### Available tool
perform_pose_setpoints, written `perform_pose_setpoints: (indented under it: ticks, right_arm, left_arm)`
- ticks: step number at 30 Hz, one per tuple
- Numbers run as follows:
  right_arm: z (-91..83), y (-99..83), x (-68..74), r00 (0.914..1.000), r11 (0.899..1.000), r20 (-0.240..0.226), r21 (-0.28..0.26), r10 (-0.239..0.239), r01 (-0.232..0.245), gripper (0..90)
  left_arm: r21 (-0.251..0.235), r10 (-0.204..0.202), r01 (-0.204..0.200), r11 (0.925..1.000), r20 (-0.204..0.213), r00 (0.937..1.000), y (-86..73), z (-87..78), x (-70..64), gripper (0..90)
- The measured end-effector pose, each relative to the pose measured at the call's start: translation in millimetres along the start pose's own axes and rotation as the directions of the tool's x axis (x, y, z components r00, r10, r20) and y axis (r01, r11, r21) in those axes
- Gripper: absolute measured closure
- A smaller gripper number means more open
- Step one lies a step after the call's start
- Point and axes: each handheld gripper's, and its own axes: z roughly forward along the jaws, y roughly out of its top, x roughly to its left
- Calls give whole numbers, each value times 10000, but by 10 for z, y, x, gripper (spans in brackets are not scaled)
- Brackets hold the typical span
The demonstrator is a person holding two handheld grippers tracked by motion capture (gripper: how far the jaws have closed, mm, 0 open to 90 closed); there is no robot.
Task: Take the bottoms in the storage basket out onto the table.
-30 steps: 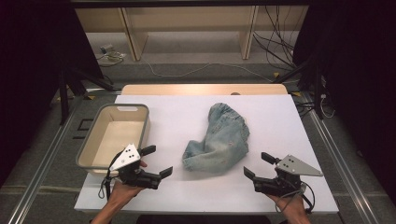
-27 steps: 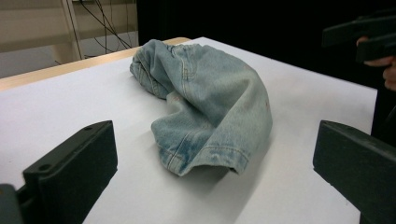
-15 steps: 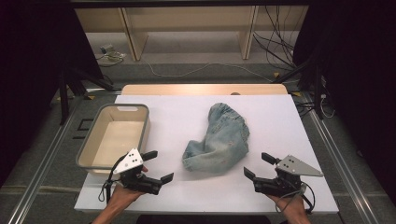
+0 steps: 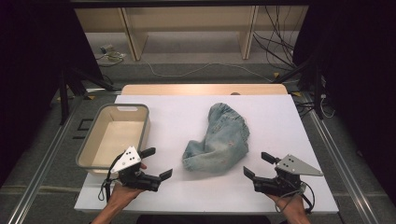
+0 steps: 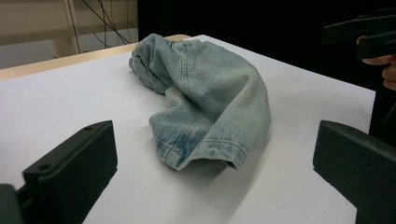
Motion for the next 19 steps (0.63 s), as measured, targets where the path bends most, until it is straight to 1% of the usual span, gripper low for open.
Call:
perform_pose_setpoints:
  ticks: [19]
  right_arm:
    - [6,0,-1,10000,10000,7,26,-23,23,183]
  left_arm:
    - [-44,41,-41,10000,30,10000,7,8,-11,0]
